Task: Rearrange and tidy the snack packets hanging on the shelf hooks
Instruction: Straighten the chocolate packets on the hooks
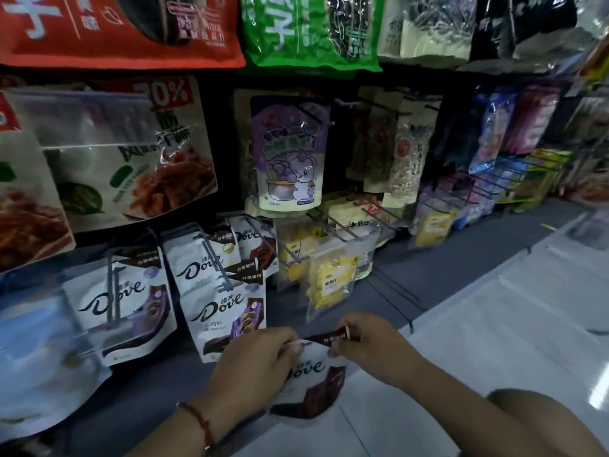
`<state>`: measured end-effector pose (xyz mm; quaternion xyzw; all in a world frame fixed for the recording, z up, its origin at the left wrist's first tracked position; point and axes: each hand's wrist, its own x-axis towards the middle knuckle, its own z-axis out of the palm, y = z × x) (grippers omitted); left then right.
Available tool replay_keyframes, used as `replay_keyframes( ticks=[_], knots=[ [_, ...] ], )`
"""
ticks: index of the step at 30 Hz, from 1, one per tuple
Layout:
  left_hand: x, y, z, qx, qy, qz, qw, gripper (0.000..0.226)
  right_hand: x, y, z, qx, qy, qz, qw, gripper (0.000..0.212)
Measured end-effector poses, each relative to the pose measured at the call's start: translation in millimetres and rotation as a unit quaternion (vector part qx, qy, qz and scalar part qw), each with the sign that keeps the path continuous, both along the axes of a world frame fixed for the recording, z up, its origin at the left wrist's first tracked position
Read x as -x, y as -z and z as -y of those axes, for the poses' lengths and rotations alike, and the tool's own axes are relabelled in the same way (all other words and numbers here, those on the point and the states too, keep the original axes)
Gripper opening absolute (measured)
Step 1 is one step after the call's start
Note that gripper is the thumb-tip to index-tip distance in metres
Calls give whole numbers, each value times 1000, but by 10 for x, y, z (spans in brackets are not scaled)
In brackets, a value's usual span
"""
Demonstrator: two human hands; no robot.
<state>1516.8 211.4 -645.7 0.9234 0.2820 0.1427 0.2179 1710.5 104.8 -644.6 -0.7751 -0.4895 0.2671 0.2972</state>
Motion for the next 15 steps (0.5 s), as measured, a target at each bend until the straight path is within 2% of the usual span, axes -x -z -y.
replay_keyframes(
  ticks=[3, 6, 9, 12, 15],
  knots=[
    [-119, 46, -31, 12, -2, -6, 1000, 27, -81, 60, -169, 18, -26, -8, 999, 15],
    [-308, 76, -87, 10, -7, -18, 1000, 23, -193, 229, -320, -11, -43, -48, 998, 20],
    [-416, 89, -229, 35, -29, -30, 999, 20, -351, 323, -478, -25, -56, -61, 996, 15],
    [-528, 73, -365, 61, -48, -38, 996, 18, -496, 387, -626, -44, -66, -112, 991, 14],
    [-708, 42, -408, 41, -73, -37, 996, 16, -601, 432, -756, -58, -64, -151, 985, 15]
  ],
)
